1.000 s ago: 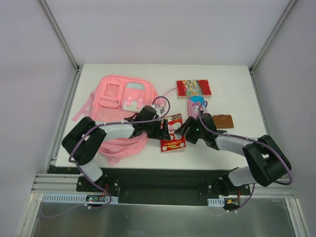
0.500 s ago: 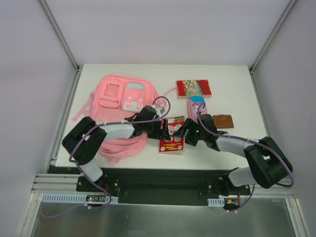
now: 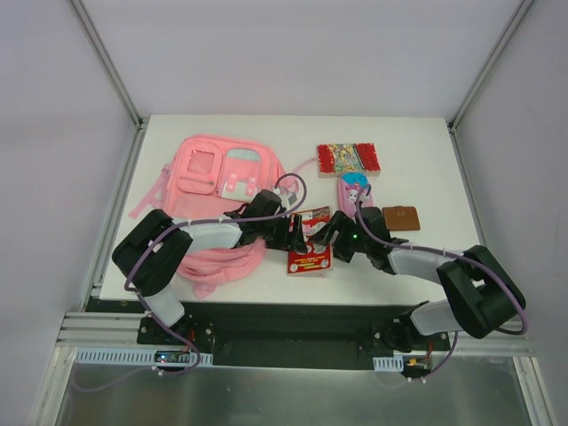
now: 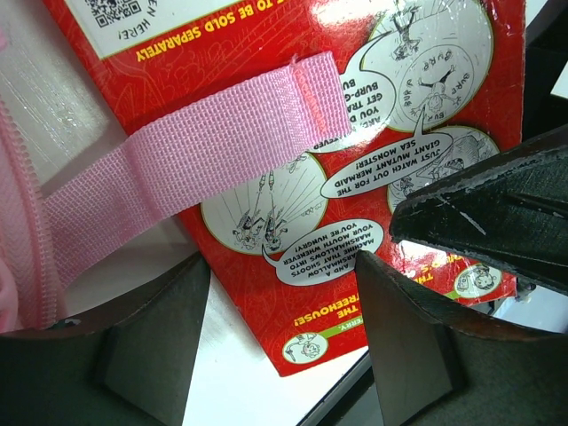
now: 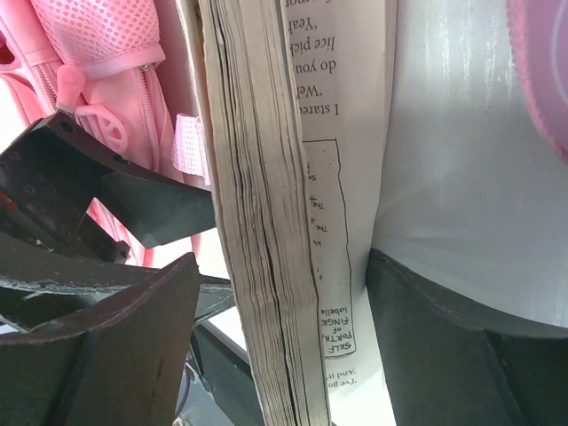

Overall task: Pack the student bag
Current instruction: Pick up the book from the center of the board.

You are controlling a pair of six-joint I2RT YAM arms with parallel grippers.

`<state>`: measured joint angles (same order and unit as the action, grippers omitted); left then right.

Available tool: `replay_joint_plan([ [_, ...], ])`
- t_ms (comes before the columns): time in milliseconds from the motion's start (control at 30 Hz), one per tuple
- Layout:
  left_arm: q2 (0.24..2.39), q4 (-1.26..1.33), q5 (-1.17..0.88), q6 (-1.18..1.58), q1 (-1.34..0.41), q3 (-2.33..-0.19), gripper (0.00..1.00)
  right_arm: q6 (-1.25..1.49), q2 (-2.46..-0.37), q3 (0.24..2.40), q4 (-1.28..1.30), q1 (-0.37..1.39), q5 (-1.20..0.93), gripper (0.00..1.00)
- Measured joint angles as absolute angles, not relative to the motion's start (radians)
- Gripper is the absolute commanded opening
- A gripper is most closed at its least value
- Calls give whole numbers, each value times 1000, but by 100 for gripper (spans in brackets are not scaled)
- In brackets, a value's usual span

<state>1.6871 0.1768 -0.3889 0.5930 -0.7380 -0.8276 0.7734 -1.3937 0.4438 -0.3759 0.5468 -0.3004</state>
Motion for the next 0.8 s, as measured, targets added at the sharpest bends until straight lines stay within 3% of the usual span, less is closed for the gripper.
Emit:
replay_joint_plan([
  [300,1687,178,-389,595,-738,-828,65,808,-1384,416,-442,551,-272,77],
  [633,1687,178,-390,596,-738,-828,65,838,-1346,367,-546,551,-247,71],
  [733,1687,178,-390,595,-738,-828,65,839,-1338,354,-565,551,-247,67],
  [800,1687,177,-393,595,-738,-828,65,841,-1325,339,-579,551,-247,56],
])
